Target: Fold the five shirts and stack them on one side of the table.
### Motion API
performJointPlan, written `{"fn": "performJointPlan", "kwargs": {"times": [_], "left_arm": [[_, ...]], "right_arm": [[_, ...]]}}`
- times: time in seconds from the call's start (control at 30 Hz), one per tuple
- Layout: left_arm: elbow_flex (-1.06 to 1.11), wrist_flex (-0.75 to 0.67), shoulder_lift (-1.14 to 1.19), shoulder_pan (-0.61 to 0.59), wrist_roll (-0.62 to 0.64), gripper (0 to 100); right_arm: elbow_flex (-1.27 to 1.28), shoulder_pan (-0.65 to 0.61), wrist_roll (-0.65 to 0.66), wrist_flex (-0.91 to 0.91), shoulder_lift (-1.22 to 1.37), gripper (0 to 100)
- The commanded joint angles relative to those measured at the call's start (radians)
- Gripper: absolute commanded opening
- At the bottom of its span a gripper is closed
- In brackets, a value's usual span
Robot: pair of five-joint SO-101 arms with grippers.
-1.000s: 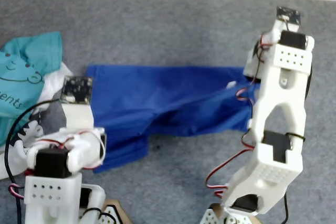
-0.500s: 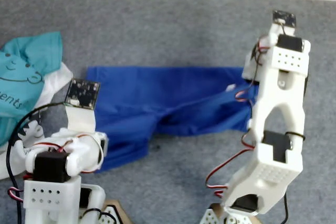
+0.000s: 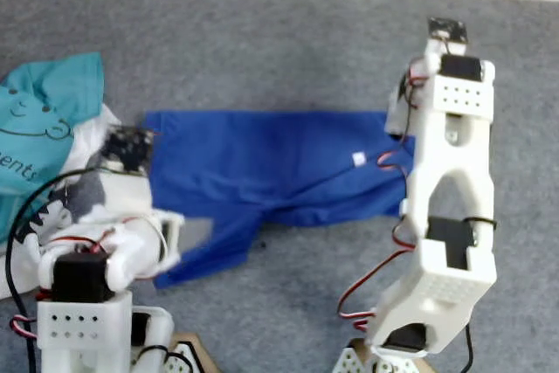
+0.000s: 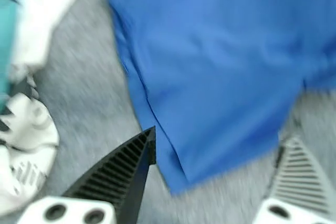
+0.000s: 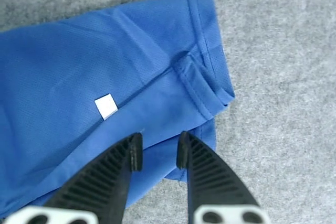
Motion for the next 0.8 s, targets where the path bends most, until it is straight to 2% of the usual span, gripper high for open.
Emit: {"fn": "performJointPlan", "kwargs": {"times": [0.0, 0.23, 0.37, 0.5, 0.6, 0.77], "left_arm": [[0.008, -0.16, 0.045, -0.042, -0.012, 26], [-0.038, -0.351, 0.372, -0.039, -0.008, 14], [-0.079, -0.505, 0.561, -0.016, 0.035, 11], [-0.108, -0.624, 0.72, 0.019, 0.071, 7], [-0.108, -0.766, 0.839, 0.036, 0.071, 3], [-0.166, -0.893, 1.067, 0.03, 0.069, 1]], "right_arm": [[-0.065, 0.018, 0.0, 0.001, -0.09, 12.3], [-0.084, 0.077, 0.002, -0.074, -0.085, 11.8], [0.028, 0.093, 0.003, -0.185, -0.085, 0.1], [0.168, 0.087, 0.003, -0.315, -0.087, 0.8], [0.231, 0.085, 0.003, -0.38, -0.087, 0.6], [0.271, 0.084, 0.049, -0.338, -0.087, 0.6]]}}
